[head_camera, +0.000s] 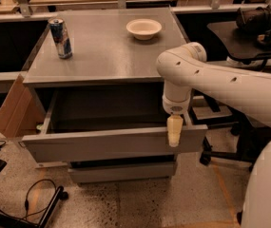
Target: Open top drawer
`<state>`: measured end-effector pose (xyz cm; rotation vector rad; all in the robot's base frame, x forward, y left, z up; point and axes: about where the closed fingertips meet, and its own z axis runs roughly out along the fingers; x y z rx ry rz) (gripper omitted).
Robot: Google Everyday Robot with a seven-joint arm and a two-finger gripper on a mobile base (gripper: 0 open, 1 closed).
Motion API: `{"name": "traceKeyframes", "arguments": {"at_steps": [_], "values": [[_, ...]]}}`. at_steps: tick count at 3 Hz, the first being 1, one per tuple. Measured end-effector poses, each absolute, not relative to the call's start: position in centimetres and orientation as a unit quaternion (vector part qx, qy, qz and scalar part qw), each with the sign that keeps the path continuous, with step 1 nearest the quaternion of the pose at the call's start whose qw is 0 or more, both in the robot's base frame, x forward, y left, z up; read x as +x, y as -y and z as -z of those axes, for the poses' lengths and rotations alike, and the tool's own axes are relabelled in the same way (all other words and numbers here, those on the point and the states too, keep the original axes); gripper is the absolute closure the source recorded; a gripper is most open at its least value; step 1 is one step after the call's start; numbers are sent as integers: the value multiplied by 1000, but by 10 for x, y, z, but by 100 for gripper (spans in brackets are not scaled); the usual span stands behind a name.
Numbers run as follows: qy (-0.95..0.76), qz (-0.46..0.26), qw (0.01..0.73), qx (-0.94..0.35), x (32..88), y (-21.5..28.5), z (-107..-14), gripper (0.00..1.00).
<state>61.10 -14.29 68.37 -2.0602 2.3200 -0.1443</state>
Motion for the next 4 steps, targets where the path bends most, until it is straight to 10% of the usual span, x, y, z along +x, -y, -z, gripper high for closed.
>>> {"name": "traceKeyframes", "arguments": {"at_steps": [4], "values": [[-827,-50,15,-559,442,120,-679,73]]}}
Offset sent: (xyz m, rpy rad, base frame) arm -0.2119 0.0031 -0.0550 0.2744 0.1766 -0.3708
